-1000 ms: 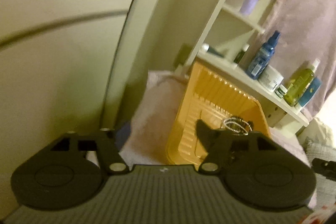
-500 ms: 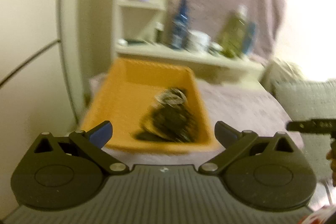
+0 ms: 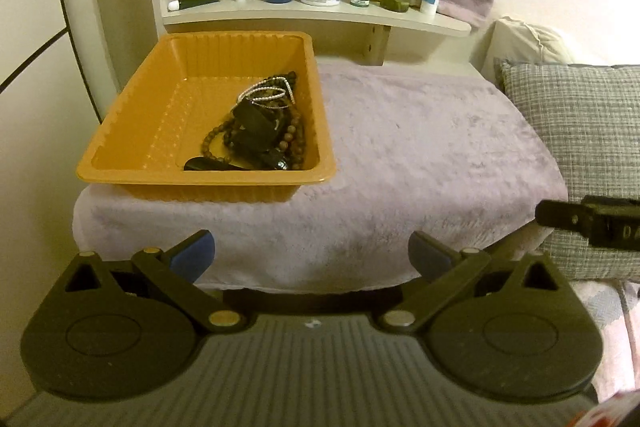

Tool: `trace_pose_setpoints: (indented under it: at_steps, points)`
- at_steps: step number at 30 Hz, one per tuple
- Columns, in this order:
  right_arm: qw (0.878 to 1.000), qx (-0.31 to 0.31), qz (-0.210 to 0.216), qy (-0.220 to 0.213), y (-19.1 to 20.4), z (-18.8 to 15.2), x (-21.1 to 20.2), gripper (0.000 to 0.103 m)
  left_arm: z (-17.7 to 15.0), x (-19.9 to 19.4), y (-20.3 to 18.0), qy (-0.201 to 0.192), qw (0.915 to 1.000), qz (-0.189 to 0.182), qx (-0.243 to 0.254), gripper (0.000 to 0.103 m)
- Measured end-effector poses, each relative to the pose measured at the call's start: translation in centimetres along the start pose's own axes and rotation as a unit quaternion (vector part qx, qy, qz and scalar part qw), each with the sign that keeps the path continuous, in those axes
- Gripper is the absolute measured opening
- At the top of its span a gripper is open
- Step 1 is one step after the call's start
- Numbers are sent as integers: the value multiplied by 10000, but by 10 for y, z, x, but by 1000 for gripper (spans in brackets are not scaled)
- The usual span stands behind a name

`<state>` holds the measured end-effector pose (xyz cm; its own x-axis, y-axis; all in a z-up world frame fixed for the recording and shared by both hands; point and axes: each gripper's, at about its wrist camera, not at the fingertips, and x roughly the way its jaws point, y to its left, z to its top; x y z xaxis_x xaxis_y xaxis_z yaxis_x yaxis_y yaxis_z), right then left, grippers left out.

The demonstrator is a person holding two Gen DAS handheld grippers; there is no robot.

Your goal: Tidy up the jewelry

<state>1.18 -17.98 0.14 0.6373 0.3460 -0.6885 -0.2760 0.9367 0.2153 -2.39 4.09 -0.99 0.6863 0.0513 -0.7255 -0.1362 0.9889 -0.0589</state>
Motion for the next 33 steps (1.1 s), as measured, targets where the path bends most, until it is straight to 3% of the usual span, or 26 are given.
trace_pose_setpoints:
  at_steps: [12,33]
  points:
    - [9998,-186,18,5,16,-6,-11,87,0,-9,-15,-125,9994,252,206,102]
    - [9994,-291,110,131,12,-7,-7,87,-4,-8,-16,-105,9996,162,181,102]
